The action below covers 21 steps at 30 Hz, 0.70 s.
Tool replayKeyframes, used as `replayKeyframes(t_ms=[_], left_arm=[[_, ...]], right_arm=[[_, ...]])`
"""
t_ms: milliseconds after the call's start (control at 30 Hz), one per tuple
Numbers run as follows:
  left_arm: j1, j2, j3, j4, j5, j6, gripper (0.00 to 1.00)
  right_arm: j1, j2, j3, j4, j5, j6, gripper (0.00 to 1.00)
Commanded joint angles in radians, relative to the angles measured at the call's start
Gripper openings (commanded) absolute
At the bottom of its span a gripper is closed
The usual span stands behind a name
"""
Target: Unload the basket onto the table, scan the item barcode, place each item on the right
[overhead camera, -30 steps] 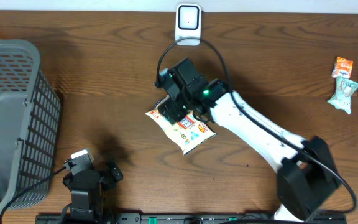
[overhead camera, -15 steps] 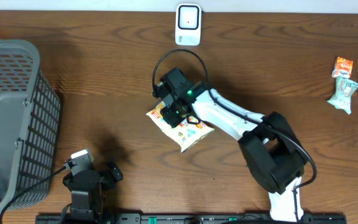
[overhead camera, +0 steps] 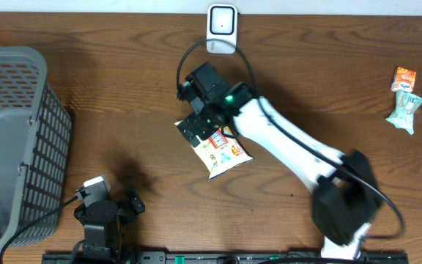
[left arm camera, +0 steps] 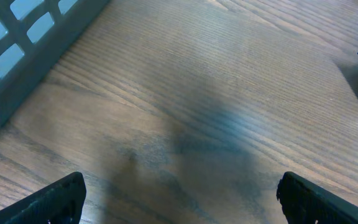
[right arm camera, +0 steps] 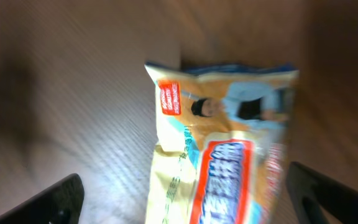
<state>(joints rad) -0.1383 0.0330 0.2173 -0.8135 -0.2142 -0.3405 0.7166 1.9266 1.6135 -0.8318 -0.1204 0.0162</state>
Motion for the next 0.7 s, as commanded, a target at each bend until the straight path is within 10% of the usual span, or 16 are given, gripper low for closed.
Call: replayKeyframes(t_ms=[0, 100, 367, 500, 533, 667], left_arm=[[0.002, -0.002, -0.002, -0.068, -0.006, 0.022, 0.98], [0.002, -0.002, -0.002, -0.068, -0.006, 0.022, 0.98], [0.002, -0.002, -0.002, -0.068, -0.006, 0.022, 0.98], [0.002, -0.002, -0.002, -0.068, -0.006, 0.022, 0.98], [0.002, -0.002, -0.002, -0.068, -0.006, 0.022, 0.98], [0.002, -0.002, -0.002, -0.068, -0.006, 0.022, 0.98]], right_arm=[[-0.002, -0.056, 0.011, -0.119, 0.103, 0.085, 0.66], [-0.002, -0.045, -0.068, -0.121, 0.101, 0.092, 0.46], [0.011, -0.015, -0.322, 0.097, 0.116, 0.102, 0.44], [0.004, -0.015, -0.349, 0.114, 0.122, 0.148, 0.78], [0.002, -0.023, -0.336, 0.093, 0.125, 0.147, 0.99], [0.017, -0.057, -0.243, 0.021, 0.156, 0.131, 0.99]])
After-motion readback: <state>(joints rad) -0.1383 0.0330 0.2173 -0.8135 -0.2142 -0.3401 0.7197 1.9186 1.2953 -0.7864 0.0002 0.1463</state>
